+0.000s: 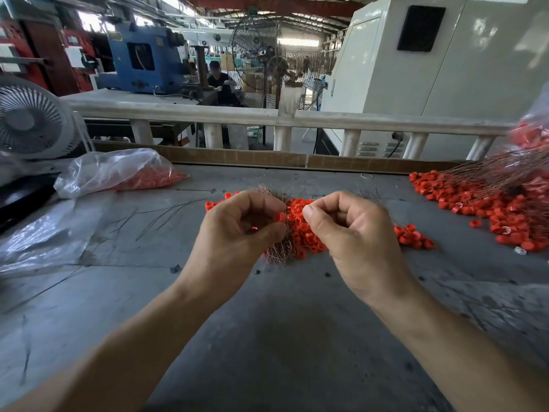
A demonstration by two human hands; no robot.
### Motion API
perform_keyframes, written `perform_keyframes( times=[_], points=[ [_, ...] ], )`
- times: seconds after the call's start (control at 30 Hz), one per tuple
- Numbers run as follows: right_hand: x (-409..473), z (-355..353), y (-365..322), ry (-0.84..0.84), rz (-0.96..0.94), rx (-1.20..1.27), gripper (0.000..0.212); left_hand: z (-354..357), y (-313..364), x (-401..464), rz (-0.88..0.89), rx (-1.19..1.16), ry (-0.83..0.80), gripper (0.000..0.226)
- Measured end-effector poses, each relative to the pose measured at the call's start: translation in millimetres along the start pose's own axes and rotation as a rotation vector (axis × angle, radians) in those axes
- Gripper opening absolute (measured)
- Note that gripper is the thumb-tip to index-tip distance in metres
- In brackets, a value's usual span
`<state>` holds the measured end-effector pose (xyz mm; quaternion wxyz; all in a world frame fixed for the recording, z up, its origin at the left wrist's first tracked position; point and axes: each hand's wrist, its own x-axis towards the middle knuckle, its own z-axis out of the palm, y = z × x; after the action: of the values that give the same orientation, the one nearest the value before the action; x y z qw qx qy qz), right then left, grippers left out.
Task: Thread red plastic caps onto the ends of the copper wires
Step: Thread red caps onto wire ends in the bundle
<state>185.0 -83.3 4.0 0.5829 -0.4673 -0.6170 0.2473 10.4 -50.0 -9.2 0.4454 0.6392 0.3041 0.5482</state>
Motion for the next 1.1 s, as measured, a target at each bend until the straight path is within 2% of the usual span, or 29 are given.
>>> perform_keyframes(
  times=[0.27,1.1],
  points=[
    [-1.5,-1.1,-2.0,-0.029,0.001,-0.016,0.017,3.1,-1.3,-1.0,0.001,-0.092,-0.048,0.032],
    [-4.8,-2.2,-3.6,-0.088,-0.012,-0.141,0.011,3.1,-2.3,-1.8,-0.004,-0.1,-0.083,0.028]
  ],
)
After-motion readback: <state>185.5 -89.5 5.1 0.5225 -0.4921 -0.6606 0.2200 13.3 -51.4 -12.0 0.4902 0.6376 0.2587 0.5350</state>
